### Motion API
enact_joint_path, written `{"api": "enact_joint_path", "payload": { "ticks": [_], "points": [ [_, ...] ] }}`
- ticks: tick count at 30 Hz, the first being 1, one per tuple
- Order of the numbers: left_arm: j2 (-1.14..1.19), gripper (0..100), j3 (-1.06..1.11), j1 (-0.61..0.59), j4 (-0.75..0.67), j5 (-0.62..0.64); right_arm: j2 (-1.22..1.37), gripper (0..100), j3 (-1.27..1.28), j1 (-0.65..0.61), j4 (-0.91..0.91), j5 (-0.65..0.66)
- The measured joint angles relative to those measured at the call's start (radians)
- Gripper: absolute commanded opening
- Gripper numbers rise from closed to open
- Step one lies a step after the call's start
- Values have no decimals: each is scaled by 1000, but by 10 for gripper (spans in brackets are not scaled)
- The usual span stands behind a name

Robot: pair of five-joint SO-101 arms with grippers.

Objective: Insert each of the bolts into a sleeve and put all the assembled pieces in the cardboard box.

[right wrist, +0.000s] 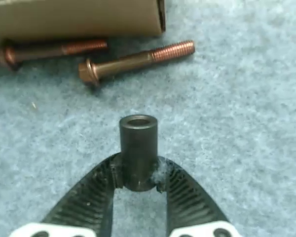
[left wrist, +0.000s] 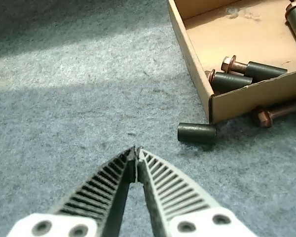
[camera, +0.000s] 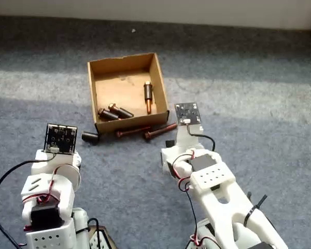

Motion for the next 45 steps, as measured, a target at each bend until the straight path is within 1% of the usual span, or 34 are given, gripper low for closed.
{"api": "enact_joint_path", "payload": {
  "ticks": [4, 8, 10, 13, 18, 23, 26, 30, 34, 39, 45],
  "points": [
    [178, 66, -92, 0, 0, -5, 0, 5, 0, 11, -2, -8],
    [450, 72, -215, 0, 0, -6, 0, 5, 0, 35, -2, -8],
    [594, 119, -278, 9, 0, -5, 0, 5, 0, 48, -2, -8],
    [807, 201, -356, 58, 0, -5, 0, 5, 0, 71, -2, -8],
    [1092, 206, -465, 176, -2, -5, 0, 5, 0, 132, -2, -9],
    [1250, 209, -568, 299, -2, 2, 0, 5, 0, 187, -2, -14],
    [1310, 210, -628, 361, -6, 66, 0, 5, 0, 196, -2, -14],
    [1416, 211, -733, 428, -8, 86, 0, 5, 0, 199, -2, -14],
    [1579, 208, -891, 434, -8, 86, 0, 5, 0, 198, -2, -14],
    [1817, 210, -1074, 439, -5, 18, 0, 5, 0, 198, -2, -14],
    [2002, 206, -1191, 440, -2, -48, 0, 5, 0, 198, -2, -14]
  ]
}}
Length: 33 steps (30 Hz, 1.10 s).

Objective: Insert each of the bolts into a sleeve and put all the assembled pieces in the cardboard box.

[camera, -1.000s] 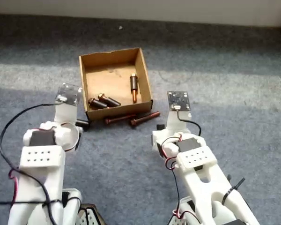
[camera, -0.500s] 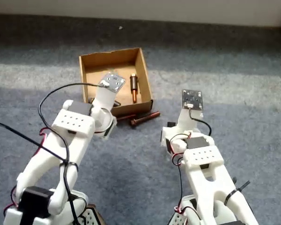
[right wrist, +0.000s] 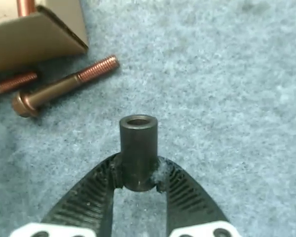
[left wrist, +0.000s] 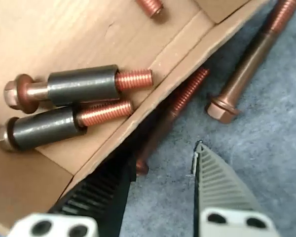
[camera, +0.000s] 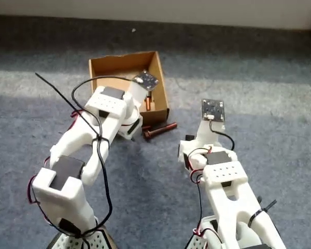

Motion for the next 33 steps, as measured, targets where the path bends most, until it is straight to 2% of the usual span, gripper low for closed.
{"api": "enact_joint_path", "payload": {
  "ticks": [4, 12, 18, 29, 33],
  "points": [
    [66, 151, -35, 0, 2, -43, 0, 5, 0, 0, 0, 0],
    [84, 6, -54, 8, 91, -89, 0, 5, 0, 0, 0, 0],
    [48, 5, -43, 8, 170, -83, 0, 5, 0, 0, 0, 0],
    [-539, 6, 282, 3, 199, 140, 0, 5, 0, 0, 0, 0],
    [-735, 11, 384, -69, 170, 267, 0, 5, 0, 0, 0, 0]
  ]
}}
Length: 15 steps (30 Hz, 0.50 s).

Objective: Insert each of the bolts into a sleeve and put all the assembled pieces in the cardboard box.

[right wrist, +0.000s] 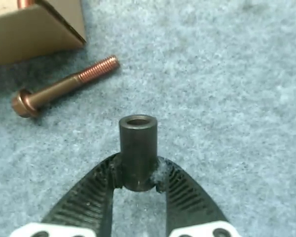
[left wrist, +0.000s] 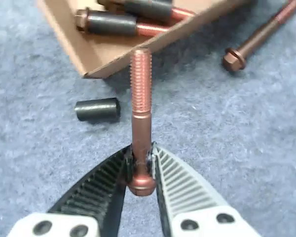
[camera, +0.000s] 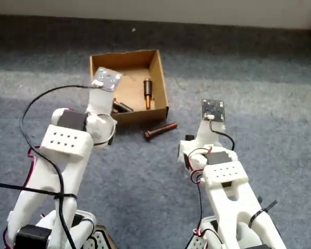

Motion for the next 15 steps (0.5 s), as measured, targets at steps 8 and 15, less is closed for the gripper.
{"api": "enact_joint_path", "payload": {
  "ticks": [8, 15],
  "points": [
    [-29, 111, 91, -173, -80, 129, 0, 5, 0, 0, 0, 0],
    [83, 208, 91, -215, -91, 187, 0, 5, 0, 0, 0, 0]
  ]
}}
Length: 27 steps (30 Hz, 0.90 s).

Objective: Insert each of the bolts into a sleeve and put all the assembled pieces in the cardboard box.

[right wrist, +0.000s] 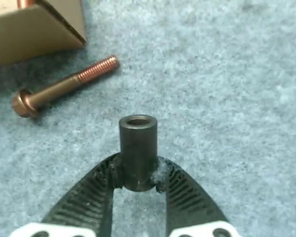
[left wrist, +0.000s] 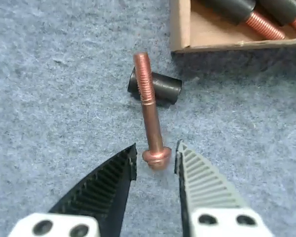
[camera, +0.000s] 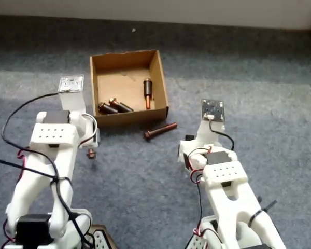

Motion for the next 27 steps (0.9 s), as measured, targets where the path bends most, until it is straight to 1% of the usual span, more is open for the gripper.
{"api": "enact_joint_path", "payload": {
  "ticks": [3, 6, 8, 11, 13, 16, 20, 24, 27],
  "points": [
    [8, 229, 0, 25, 0, 0, 0, 5, 0, 0, 0, 0],
    [9, 223, -23, 31, 31, -6, 0, 5, 0, 0, 0, 0],
    [9, 207, -77, 31, 80, -58, 0, 5, 0, 0, 0, 0],
    [9, 171, -167, 31, 137, -198, 0, 5, 0, 0, 0, 0],
    [9, 159, -212, 26, 147, -321, 0, 5, 0, 0, 0, 0],
    [12, 158, -265, -18, 140, -548, 0, 5, 0, 0, 0, 0],
    [12, 158, -278, -72, 87, -910, 0, 5, 0, 0, 0, 0],
    [12, 159, -222, -100, 41, -1249, 0, 5, 0, 0, 0, 0],
    [12, 159, -143, -95, 3, -1421, 0, 5, 0, 0, 0, 0]
  ]
}}
